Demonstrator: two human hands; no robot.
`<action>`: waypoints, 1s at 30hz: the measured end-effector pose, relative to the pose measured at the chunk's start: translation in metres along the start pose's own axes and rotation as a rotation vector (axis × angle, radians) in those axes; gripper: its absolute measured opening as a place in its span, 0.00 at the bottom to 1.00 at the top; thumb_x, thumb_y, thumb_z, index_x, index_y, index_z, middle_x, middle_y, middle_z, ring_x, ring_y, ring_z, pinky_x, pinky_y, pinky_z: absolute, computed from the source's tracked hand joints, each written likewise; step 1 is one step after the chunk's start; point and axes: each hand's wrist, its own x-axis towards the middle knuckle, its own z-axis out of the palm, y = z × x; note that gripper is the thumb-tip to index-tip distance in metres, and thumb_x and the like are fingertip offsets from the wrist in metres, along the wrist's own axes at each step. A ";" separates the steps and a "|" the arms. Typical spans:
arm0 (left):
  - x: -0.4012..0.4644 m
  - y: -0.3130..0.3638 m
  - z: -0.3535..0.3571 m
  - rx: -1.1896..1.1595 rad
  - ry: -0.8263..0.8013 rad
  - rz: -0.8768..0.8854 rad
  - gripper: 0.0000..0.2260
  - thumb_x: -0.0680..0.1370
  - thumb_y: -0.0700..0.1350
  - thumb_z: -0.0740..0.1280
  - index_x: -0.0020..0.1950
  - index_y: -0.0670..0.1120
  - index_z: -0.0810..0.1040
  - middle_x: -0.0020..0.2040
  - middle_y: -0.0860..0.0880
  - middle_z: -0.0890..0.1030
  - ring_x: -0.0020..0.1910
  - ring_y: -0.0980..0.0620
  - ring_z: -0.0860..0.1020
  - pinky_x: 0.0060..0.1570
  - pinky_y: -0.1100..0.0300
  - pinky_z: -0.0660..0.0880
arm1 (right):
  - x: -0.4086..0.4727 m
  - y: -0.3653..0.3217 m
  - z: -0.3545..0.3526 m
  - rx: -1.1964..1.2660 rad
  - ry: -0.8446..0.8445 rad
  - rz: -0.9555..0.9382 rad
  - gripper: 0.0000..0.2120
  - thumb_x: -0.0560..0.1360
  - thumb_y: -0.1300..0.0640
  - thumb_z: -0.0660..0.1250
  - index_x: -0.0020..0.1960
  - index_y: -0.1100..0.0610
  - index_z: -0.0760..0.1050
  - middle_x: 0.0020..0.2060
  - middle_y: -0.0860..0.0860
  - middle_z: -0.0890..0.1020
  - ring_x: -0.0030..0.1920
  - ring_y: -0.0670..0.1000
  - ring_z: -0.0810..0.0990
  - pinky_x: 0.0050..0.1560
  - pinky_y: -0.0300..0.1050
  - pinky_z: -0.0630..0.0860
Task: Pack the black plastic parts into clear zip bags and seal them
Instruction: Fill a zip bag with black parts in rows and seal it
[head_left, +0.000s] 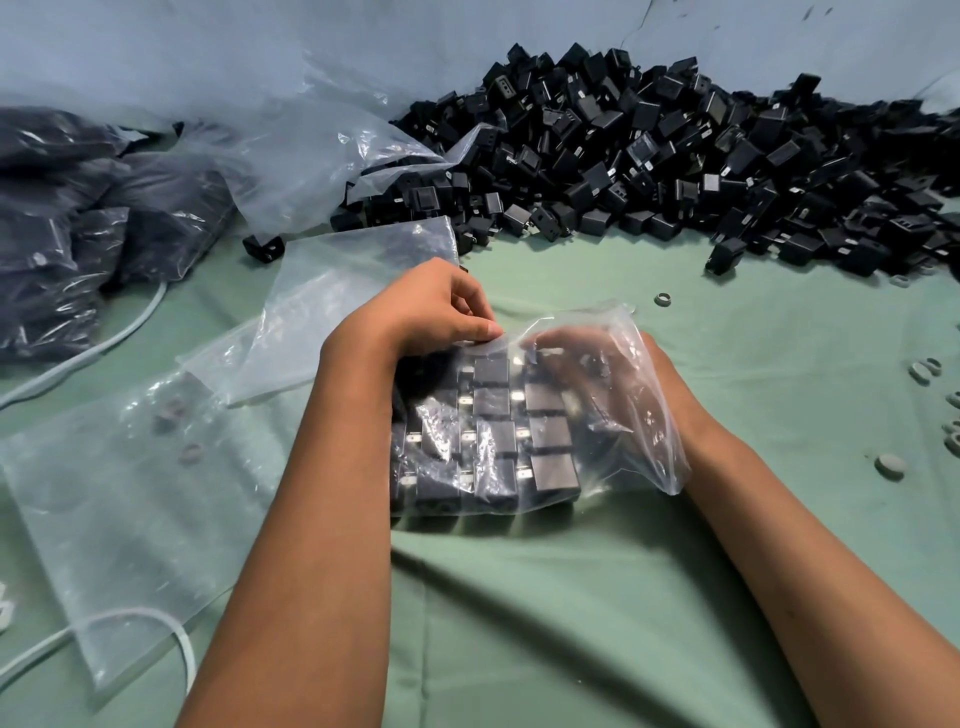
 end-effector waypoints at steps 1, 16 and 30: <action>0.000 0.000 0.000 0.001 0.000 -0.003 0.04 0.75 0.46 0.78 0.42 0.48 0.86 0.32 0.55 0.83 0.30 0.62 0.77 0.33 0.68 0.72 | 0.000 -0.003 -0.001 -0.082 0.013 -0.049 0.10 0.82 0.59 0.68 0.60 0.48 0.83 0.56 0.46 0.82 0.58 0.43 0.80 0.66 0.54 0.73; -0.006 0.003 -0.005 -0.026 -0.045 -0.049 0.05 0.73 0.48 0.79 0.43 0.48 0.86 0.37 0.51 0.86 0.37 0.55 0.82 0.50 0.52 0.81 | -0.003 0.003 -0.003 -0.022 0.110 -0.093 0.07 0.78 0.44 0.68 0.54 0.41 0.82 0.51 0.47 0.85 0.52 0.52 0.85 0.54 0.61 0.82; -0.008 -0.021 -0.026 0.133 0.158 -0.272 0.14 0.78 0.55 0.73 0.38 0.48 0.84 0.36 0.50 0.82 0.38 0.50 0.78 0.41 0.58 0.74 | -0.006 -0.011 -0.036 0.228 0.143 0.152 0.09 0.80 0.65 0.68 0.58 0.61 0.83 0.47 0.56 0.88 0.46 0.55 0.87 0.47 0.48 0.83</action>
